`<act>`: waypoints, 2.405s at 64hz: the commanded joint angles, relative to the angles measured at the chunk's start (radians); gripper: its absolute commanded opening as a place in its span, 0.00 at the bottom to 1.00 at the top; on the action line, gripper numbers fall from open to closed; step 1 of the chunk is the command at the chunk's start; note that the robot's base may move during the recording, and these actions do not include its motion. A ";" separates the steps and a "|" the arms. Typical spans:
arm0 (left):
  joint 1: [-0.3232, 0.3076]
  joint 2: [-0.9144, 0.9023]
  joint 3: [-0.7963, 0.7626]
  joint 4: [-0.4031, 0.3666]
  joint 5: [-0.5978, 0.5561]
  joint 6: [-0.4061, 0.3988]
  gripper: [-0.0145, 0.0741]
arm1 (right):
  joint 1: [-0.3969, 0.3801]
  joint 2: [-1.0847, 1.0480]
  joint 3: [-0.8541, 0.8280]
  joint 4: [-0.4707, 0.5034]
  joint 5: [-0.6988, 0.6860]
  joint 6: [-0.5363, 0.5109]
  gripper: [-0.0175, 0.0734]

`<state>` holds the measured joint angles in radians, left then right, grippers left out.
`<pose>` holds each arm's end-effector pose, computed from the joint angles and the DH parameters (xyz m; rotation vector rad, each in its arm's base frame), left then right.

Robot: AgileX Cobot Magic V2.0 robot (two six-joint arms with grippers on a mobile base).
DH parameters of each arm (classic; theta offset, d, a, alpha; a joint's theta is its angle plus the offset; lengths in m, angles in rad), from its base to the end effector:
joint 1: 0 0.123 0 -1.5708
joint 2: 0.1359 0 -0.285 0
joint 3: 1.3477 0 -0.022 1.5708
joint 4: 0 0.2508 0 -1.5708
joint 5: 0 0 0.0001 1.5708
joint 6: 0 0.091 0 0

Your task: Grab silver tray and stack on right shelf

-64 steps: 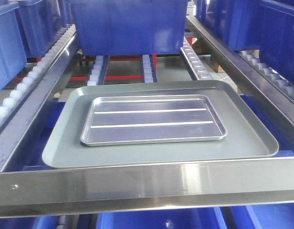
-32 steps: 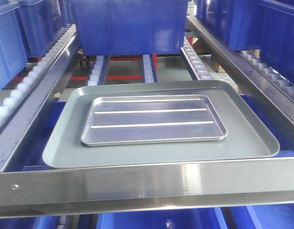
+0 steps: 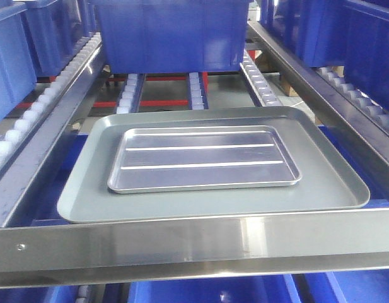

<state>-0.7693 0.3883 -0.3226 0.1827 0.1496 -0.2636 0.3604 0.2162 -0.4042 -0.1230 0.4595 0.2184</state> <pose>0.0691 -0.0634 0.2815 0.5641 1.6401 -0.6106 0.0553 0.0155 0.2941 -0.1819 1.7516 0.2939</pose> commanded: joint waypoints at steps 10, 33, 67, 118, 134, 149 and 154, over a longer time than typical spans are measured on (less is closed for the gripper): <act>0.163 -0.160 0.121 -0.131 -0.186 0.146 0.05 | -0.001 0.008 -0.026 -0.014 -0.090 -0.010 0.25; 0.583 -0.411 0.372 -0.174 -0.330 0.146 0.05 | -0.001 0.008 -0.025 -0.014 -0.091 -0.010 0.25; 0.711 -0.416 0.372 -0.174 -0.341 0.146 0.05 | -0.001 0.008 -0.025 -0.014 -0.090 -0.010 0.25; 0.711 -0.416 0.372 -0.174 -0.341 0.146 0.05 | -0.001 0.009 0.000 0.026 -0.161 -0.010 0.25; 0.711 -0.416 0.372 -0.174 -0.341 0.146 0.05 | -0.013 0.007 0.051 0.151 -0.198 -0.201 0.25; 0.711 -0.416 0.372 -0.174 -0.341 0.146 0.05 | -0.245 -0.105 0.163 0.185 -0.284 -0.201 0.25; 0.711 -0.416 0.372 -0.174 -0.341 0.146 0.05 | -0.322 -0.170 0.241 0.185 -0.354 -0.200 0.25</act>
<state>-0.0613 -0.0109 0.0307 0.0147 -0.1034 -0.1183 0.1016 0.0825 -0.1928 0.0533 0.2516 0.0310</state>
